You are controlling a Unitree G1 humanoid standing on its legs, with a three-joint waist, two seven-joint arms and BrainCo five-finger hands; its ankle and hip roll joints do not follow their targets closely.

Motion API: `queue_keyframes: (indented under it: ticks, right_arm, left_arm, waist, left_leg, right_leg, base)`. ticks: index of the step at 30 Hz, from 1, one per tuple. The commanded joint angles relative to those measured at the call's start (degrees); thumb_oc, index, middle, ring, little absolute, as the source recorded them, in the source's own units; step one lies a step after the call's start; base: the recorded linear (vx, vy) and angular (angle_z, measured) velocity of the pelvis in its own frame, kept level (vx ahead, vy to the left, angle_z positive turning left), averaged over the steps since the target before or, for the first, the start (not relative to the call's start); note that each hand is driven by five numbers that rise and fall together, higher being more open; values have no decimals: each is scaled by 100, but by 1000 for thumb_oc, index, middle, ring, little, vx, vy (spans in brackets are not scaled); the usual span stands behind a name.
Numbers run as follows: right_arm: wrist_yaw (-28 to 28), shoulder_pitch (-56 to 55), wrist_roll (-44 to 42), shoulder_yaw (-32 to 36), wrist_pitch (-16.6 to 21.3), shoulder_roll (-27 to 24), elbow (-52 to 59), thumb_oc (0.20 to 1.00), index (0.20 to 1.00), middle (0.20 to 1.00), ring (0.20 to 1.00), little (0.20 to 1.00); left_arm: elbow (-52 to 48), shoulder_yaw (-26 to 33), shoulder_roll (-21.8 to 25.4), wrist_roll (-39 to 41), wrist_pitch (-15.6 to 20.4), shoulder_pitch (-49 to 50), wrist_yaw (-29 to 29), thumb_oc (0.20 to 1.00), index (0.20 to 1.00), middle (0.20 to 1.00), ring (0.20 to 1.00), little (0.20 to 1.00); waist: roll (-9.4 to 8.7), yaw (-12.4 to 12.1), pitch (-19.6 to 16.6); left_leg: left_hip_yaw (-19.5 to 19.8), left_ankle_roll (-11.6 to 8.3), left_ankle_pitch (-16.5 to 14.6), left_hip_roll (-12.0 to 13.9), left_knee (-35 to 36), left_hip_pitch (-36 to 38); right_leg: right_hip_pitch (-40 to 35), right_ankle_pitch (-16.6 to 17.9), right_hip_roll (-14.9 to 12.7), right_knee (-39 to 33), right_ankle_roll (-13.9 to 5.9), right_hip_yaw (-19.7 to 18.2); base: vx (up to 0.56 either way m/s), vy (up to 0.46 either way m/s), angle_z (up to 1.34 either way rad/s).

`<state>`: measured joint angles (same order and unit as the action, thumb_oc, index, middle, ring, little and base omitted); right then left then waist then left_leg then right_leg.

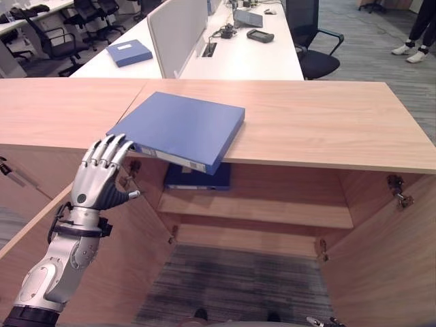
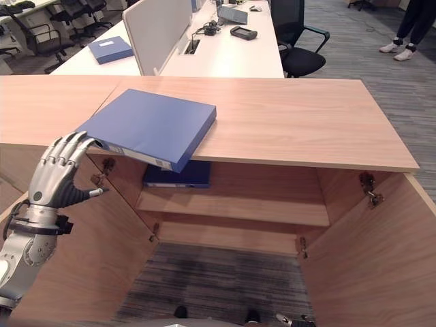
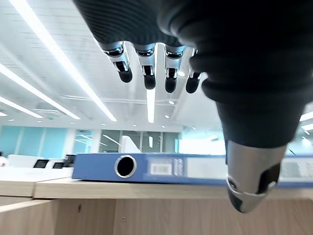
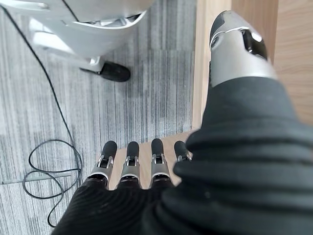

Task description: Put the empty folder in the office cabinet

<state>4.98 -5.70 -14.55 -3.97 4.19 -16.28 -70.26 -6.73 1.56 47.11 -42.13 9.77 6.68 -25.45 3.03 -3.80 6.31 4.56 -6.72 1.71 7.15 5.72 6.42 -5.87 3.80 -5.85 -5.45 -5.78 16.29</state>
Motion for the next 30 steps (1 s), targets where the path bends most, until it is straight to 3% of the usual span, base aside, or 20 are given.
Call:
queue_keyframes:
  ticks: [1,30]
  right_arm:
    - [24,404,106,-147,-18,-47,-91,1000,1000,1000,1000,1000]
    - [66,467,314,-251,-110,-140,-231,1000,1000,1000,1000,1000]
  left_arm:
    - [-31,-72,392,-301,-45,-669,-61,1000,1000,1000,1000,1000]
    - [697,-1406,647,-740,-197,-2116,116,1000,1000,1000,1000,1000]
  waist:
    - [-109,43,117]
    - [-81,311,52]
  left_leg:
    - [-96,-327,-352,184,-72,-23]
    - [-391,-299,-400,199,-72,92]
  right_leg:
    - [-350,-773,-34,45,-377,-362]
    - [-291,-718,-69,45,-447,-580]
  base:
    - [9,20,-11]
    - [-3,4,-5]
